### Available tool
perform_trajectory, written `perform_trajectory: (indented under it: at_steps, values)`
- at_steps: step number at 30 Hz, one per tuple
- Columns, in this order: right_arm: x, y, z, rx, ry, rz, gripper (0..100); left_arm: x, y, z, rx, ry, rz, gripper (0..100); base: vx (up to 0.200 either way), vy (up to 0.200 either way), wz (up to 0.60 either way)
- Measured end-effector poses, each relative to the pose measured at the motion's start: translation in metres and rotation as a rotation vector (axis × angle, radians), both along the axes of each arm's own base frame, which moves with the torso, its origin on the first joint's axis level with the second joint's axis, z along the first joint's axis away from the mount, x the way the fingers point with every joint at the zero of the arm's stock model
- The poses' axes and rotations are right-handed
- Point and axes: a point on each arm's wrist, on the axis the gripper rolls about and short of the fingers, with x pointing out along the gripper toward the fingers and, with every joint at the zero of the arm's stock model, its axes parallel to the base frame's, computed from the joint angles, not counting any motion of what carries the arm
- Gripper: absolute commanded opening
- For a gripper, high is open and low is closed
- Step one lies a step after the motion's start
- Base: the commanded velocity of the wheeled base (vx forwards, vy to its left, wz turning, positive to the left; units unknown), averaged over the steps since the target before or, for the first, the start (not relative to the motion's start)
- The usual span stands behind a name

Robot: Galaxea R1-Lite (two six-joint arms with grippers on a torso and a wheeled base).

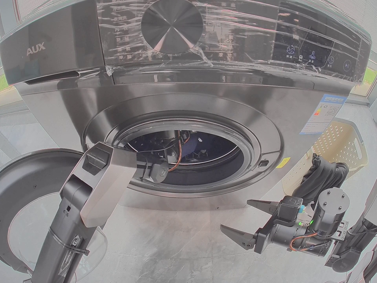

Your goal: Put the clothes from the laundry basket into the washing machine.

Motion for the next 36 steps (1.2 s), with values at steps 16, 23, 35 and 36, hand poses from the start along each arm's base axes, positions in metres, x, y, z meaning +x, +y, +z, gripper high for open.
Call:
perform_trajectory:
  at_steps: [16, 23, 35, 36]
  values:
    - [0.000, 0.000, -0.001, -0.003, 0.002, 0.001, 100, -0.002, -0.006, -0.003, -0.007, -0.049, -0.009, 100, 0.000, 0.000, 0.00]
    - [0.000, 0.000, -0.001, -0.004, 0.002, 0.001, 100, -0.016, -0.019, -0.003, 0.009, -0.045, -0.040, 100, 0.000, 0.000, 0.00]
    - [-0.001, 0.000, -0.001, -0.003, 0.003, 0.001, 100, -0.067, -0.016, -0.051, 0.234, 0.095, -0.099, 100, 0.000, 0.000, 0.00]
    - [-0.001, -0.001, -0.001, -0.004, 0.004, 0.001, 100, -0.073, -0.015, -0.055, 0.246, 0.099, -0.106, 100, 0.000, 0.000, 0.00]
